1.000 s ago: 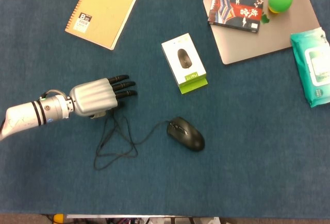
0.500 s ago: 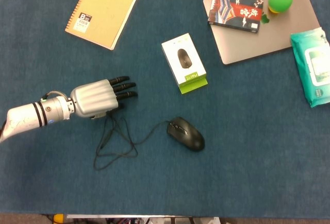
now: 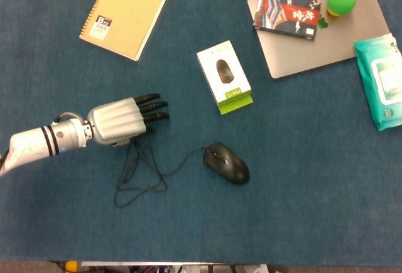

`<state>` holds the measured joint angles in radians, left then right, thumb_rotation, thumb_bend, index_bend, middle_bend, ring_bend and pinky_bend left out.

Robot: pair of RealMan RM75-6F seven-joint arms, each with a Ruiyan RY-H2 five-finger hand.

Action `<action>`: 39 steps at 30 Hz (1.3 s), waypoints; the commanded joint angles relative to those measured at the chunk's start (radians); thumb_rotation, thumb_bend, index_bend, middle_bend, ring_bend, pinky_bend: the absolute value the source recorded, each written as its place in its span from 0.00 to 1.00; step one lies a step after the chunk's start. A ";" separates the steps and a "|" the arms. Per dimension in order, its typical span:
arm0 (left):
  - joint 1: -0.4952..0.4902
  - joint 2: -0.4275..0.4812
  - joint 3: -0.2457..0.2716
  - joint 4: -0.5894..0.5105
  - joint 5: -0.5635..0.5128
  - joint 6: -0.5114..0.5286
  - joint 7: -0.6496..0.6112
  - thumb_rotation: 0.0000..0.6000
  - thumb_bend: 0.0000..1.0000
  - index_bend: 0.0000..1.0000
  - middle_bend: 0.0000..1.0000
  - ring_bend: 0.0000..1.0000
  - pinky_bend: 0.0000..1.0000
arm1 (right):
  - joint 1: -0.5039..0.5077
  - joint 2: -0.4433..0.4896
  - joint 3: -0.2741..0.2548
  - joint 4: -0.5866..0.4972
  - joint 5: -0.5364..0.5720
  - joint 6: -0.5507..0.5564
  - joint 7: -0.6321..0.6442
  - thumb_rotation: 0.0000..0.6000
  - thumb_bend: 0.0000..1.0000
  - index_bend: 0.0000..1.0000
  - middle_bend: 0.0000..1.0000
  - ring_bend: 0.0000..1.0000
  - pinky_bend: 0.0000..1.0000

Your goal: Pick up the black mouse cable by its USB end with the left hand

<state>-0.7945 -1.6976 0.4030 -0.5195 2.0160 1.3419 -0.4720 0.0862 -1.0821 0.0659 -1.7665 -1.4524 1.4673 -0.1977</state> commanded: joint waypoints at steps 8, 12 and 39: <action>-0.018 0.090 -0.057 -0.175 -0.053 0.019 0.026 1.00 0.28 0.57 0.16 0.03 0.07 | 0.003 -0.009 0.002 0.028 -0.009 -0.004 0.041 1.00 0.38 0.55 0.47 0.37 0.50; -0.032 0.145 -0.091 -0.294 -0.077 0.014 0.075 1.00 0.28 0.58 0.16 0.03 0.07 | 0.007 -0.016 0.001 0.045 -0.014 -0.012 0.065 1.00 0.38 0.55 0.47 0.37 0.50; -0.079 0.443 -0.277 -1.023 -0.202 -0.123 0.316 1.00 0.28 0.62 0.17 0.03 0.07 | 0.015 -0.053 -0.002 0.177 -0.021 -0.038 0.222 1.00 0.38 0.55 0.47 0.37 0.50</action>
<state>-0.8722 -1.2639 0.1345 -1.5304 1.8202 1.2286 -0.1635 0.1004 -1.1343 0.0639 -1.5913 -1.4733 1.4295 0.0233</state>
